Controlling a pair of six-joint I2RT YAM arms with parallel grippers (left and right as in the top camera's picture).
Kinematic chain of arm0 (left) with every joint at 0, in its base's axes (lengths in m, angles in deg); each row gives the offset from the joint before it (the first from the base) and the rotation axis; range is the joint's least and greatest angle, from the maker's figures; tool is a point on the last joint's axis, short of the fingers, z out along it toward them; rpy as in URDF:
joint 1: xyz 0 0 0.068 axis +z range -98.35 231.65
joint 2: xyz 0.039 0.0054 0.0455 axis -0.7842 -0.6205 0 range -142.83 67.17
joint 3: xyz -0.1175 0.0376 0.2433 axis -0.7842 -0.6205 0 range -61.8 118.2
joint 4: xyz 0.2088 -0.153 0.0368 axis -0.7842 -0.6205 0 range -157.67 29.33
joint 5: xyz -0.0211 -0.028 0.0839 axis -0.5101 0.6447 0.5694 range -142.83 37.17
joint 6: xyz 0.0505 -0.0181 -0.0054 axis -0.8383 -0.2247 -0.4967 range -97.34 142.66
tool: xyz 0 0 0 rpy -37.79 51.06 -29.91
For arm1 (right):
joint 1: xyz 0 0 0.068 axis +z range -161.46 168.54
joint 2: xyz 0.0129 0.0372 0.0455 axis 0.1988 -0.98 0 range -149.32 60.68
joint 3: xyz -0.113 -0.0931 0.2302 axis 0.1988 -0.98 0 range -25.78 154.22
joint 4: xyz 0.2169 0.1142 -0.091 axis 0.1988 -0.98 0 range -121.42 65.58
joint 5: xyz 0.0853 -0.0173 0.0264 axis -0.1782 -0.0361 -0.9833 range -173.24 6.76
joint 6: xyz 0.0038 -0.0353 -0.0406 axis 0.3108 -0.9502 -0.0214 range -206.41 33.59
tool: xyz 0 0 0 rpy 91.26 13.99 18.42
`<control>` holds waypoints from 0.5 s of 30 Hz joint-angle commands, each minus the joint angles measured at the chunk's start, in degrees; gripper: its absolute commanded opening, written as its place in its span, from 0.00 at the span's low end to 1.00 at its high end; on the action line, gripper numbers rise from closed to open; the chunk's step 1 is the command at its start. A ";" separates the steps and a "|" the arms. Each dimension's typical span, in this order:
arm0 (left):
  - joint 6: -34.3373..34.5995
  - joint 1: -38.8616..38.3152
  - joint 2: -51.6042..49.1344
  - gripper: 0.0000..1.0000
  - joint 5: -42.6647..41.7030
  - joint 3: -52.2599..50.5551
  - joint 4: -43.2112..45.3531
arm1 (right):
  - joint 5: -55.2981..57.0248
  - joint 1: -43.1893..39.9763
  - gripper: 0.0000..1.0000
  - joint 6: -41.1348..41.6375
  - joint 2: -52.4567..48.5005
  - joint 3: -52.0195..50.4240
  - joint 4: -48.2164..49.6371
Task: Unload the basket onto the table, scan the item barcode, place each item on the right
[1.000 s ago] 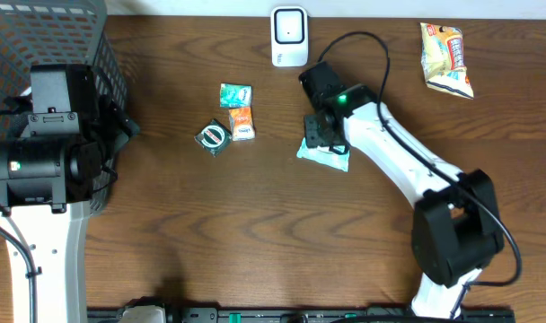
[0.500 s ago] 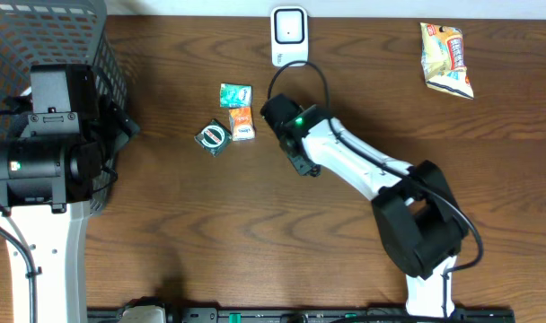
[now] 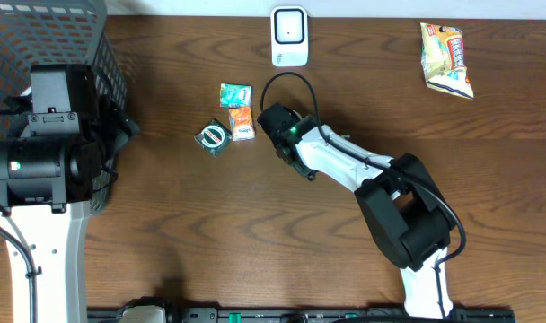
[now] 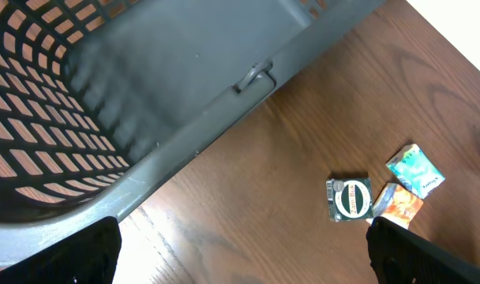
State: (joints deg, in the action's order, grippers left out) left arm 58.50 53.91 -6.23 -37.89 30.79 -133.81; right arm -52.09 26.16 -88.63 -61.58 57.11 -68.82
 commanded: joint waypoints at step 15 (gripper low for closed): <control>0.26 0.42 0.00 0.98 0.57 0.31 -0.15 | -58.40 -9.09 0.01 -8.68 0.00 14.97 -15.21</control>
State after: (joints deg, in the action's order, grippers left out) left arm 58.50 53.91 -6.23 -37.89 30.79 -133.79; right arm -88.46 20.37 -90.66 -61.25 69.97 -83.38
